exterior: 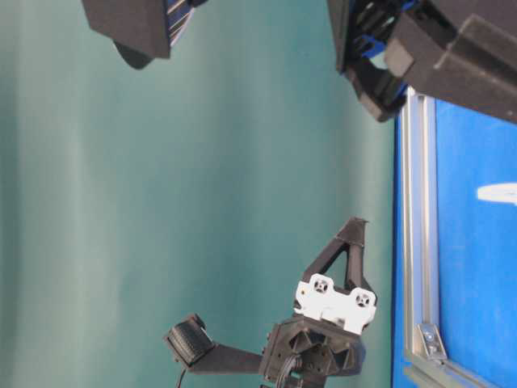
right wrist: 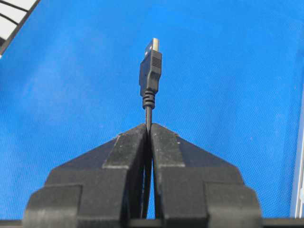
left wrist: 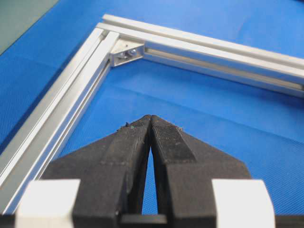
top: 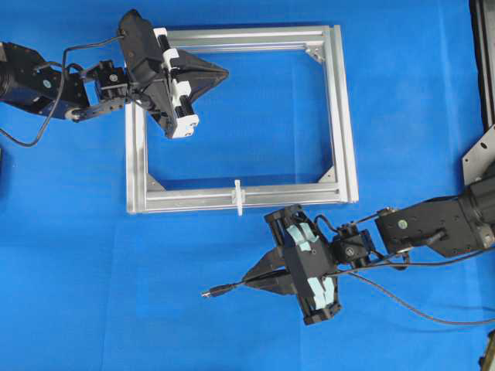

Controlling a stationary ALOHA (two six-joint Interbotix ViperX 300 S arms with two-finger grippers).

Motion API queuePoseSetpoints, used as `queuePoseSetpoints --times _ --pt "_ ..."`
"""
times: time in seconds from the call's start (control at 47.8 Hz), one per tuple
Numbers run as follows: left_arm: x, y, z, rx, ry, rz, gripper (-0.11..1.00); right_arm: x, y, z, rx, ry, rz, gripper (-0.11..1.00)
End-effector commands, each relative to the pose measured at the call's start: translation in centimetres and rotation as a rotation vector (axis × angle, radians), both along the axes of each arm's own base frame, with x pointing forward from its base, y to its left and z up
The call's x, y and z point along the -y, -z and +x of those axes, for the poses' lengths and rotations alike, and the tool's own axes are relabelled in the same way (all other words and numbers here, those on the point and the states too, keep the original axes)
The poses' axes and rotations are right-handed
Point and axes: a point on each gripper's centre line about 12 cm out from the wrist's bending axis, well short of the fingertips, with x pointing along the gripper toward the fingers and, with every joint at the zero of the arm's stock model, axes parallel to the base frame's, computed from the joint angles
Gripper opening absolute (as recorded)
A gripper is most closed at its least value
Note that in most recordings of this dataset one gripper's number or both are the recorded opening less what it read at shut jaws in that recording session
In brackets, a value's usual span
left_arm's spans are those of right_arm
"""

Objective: Insert the wire through the string loop located in the center.
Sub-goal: 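Carry the plug with the right gripper toward the white zip-tie loop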

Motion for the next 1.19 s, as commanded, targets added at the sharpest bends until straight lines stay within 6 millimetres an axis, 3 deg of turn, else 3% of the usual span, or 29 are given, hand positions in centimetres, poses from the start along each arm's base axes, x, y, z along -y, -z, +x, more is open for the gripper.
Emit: queuePoseSetpoints --times 0.0,0.545,1.173 --pt "-0.1 -1.4 0.3 0.04 0.001 0.015 0.0 -0.3 -1.6 0.3 0.045 -0.004 0.015 -0.02" --pt "-0.1 -1.5 0.3 0.043 0.001 0.016 0.0 -0.1 -1.5 -0.2 0.038 -0.004 0.012 -0.02" --pt "-0.1 -1.4 0.3 0.041 0.001 0.014 0.0 2.7 0.2 -8.1 -0.054 0.04 0.026 -0.02"
